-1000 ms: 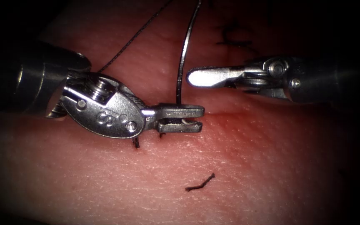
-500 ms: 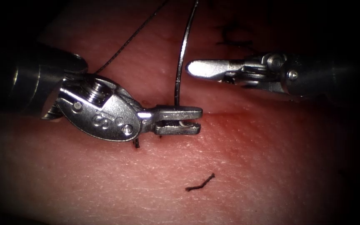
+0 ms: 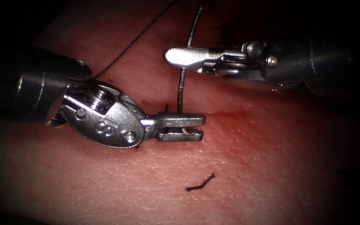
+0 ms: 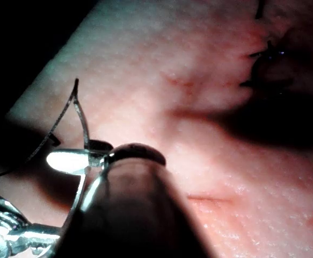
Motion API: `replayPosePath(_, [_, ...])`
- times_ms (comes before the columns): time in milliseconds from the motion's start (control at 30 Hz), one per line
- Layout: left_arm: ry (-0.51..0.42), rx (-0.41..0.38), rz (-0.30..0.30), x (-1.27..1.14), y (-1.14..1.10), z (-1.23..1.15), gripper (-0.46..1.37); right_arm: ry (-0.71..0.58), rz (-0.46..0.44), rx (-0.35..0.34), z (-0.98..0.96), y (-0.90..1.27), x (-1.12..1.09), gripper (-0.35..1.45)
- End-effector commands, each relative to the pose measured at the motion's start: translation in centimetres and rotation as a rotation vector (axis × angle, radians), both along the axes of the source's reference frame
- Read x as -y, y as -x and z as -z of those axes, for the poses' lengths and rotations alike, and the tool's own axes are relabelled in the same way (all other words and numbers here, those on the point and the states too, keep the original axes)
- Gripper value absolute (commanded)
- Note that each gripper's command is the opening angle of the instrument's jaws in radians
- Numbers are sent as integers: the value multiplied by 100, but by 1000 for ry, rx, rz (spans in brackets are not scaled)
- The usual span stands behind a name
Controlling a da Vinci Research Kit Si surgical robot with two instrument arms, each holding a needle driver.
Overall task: Wound Closure
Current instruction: Pass needle to the right jaws
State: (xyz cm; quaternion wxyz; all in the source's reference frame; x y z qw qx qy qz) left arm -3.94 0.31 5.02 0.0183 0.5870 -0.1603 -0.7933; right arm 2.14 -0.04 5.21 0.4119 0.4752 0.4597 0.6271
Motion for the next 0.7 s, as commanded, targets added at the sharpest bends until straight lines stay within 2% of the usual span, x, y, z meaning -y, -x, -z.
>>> replayPosePath(33, [-2, 1, -2, -1, -1, 1, -35, 2, 0, -3, 0, 1, 1, 104])
replayPosePath(133, [-2, 1, -1, -2, 0, 1, -35, 3, 3, -4, 1, 2, 4, 98])
replayPosePath(300, [-2, 0, 0, -2, 2, 0, -35, 4, 3, -9, 5, 2, 7, 76])
replayPosePath(333, [-1, 0, 0, -2, 3, 0, -35, 3, 6, -7, 5, 1, 7, 67])
replayPosePath(400, [-1, -1, 1, -1, 4, 0, -35, 0, 12, -1, 6, 2, 6, 24])
replayPosePath(433, [0, -1, 1, -1, 5, 0, -35, -1, 14, 1, 6, 2, 5, 14])
replayPosePath(633, [7, 1, -3, 1, 5, -1, -35, -5, 11, 2, 7, 3, 1, 16])
replayPosePath(700, [7, 1, -3, 2, 4, -1, -35, -5, 11, 2, 8, 3, 1, 23])
